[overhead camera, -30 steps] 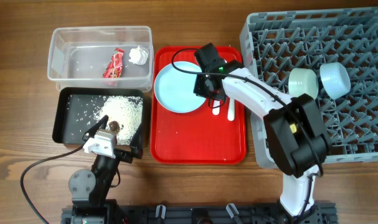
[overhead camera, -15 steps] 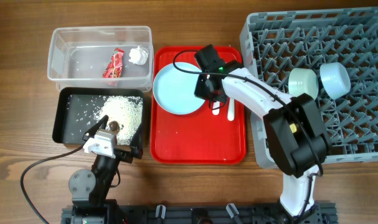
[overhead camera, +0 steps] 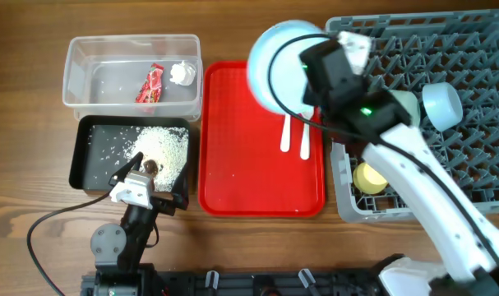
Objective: Sort waste into correct bins and load items into the dishwasher rack
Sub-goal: 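Lift the plate and stand it upright in the rack's back row, then reach the right gripper down and grasp the white plastic fork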
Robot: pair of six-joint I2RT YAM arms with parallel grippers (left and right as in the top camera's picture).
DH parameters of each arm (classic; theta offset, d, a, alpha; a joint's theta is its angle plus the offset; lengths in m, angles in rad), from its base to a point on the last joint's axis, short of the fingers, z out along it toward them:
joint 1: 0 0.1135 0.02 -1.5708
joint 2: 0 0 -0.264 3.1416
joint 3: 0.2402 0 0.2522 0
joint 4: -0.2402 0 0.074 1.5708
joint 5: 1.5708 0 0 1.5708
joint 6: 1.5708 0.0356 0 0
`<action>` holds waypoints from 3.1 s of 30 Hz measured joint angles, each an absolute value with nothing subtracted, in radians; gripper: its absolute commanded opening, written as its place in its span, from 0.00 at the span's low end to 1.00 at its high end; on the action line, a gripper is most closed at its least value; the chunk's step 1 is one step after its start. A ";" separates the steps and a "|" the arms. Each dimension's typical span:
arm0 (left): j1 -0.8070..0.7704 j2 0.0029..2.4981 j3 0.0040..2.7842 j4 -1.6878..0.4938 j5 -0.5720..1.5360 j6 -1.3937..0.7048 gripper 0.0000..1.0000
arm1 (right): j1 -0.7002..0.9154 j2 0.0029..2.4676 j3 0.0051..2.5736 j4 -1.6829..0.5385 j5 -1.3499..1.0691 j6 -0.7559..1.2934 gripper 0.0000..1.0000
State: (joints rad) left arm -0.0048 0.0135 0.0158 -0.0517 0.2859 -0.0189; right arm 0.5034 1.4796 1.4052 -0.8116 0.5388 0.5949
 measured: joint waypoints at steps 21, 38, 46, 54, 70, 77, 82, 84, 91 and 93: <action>-0.005 0.014 0.015 -0.052 0.286 -0.019 1.00 | 0.237 1.596 1.405 -0.418 1.146 -0.138 0.04; -0.005 0.014 0.015 -0.052 0.286 -0.019 1.00 | 0.255 1.831 1.403 -0.052 1.115 -0.624 0.04; -0.005 0.014 0.015 -0.052 0.286 -0.019 1.00 | 0.274 1.831 1.403 -0.040 1.095 -0.699 0.39; -0.005 0.014 0.015 -0.052 0.286 -0.019 1.00 | 0.339 1.829 1.403 -0.036 1.137 -0.702 0.38; -0.005 0.013 0.015 -0.052 0.286 -0.019 1.00 | 0.716 1.713 1.407 -0.742 0.412 0.008 0.80; -0.005 0.013 0.015 -0.052 0.286 -0.019 1.00 | 0.580 1.719 1.407 -0.797 0.097 0.345 0.76; -0.005 0.013 0.015 -0.052 0.286 -0.019 1.00 | 0.498 1.773 1.407 -0.781 0.005 0.445 0.74; -0.005 0.013 0.015 -0.052 0.286 -0.019 1.00 | 0.489 1.808 1.407 -0.781 -0.023 0.460 0.71; -0.005 0.013 0.015 -0.052 0.286 -0.019 1.00 | 0.494 1.974 1.407 -0.702 0.028 0.520 0.67; -0.005 0.013 0.015 -0.052 0.286 -0.019 1.00 | 0.494 2.010 1.407 -0.694 0.043 0.520 0.66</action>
